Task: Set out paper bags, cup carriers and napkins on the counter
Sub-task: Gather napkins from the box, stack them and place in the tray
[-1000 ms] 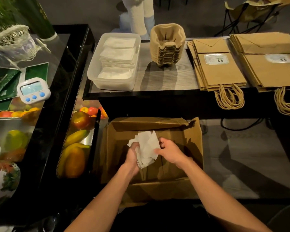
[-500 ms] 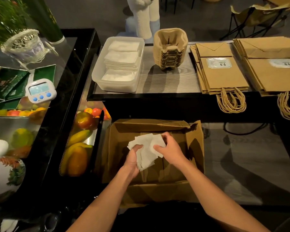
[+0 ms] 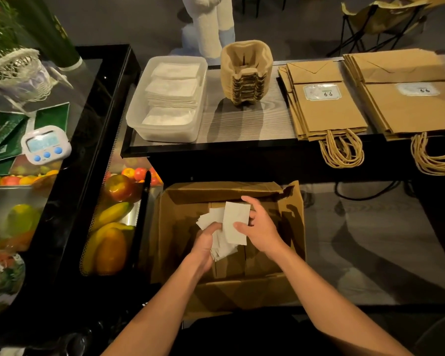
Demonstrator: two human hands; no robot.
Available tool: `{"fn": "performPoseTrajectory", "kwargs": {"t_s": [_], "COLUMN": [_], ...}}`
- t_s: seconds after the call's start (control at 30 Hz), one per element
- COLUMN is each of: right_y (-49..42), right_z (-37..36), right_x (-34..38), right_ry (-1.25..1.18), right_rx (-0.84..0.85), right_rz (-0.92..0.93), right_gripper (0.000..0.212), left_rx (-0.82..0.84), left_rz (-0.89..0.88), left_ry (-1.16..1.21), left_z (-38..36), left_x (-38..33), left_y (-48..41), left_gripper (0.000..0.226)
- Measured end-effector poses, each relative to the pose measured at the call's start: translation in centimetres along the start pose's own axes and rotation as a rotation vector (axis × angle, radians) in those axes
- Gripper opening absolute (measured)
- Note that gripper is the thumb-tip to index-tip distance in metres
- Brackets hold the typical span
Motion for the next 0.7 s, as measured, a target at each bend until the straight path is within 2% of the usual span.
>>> {"fn": "performPoseTrajectory", "kwargs": {"t_s": [0.1, 0.23, 0.37, 0.43, 0.5, 0.57, 0.7], "right_y": [0.0, 0.2, 0.8, 0.8, 0.7, 0.9, 1.5], "right_z": [-0.4, -1.1, -0.8, -0.7, -0.9, -1.6, -3.6], "right_x": [0.1, 0.4, 1.3, 1.0, 0.2, -0.3, 0.6], "right_ry": [-0.021, 0.164, 0.317, 0.428, 0.383, 0.336, 0.407], "right_rx": [0.073, 0.113, 0.031, -0.030, -0.044, -0.012, 0.120], "right_rz": [-0.030, 0.015, 0.081, 0.084, -0.010, -0.057, 0.048], "right_gripper": [0.084, 0.079, 0.067, 0.074, 0.081, 0.079, 0.069], "left_rx": [0.033, 0.039, 0.048, 0.064, 0.105, 0.153, 0.221], "left_rz": [0.032, 0.051, 0.046, 0.020, -0.008, -0.026, -0.019], "left_ry": [-0.007, 0.001, 0.005, 0.016, 0.043, 0.052, 0.008], "left_z": [-0.6, -1.1, -1.2, -1.3, -1.9, -2.6, -3.7], "left_x": [0.0, 0.0, -0.1, -0.4, -0.7, -1.2, -1.5], "left_y": [0.2, 0.6, 0.7, 0.7, 0.9, 1.3, 1.9], "left_gripper": [0.031, 0.037, 0.042, 0.040, 0.040, 0.042, 0.040]}}
Point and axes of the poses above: each hand's wrist, its own y-axis away from the middle knuckle, its own z-axis out of the back of the hand, x = y × z, the point moved 8 cm from there along -y, towards the middle knuckle, and after that the axes turned 1 degree about z, right-handed, at the moved point
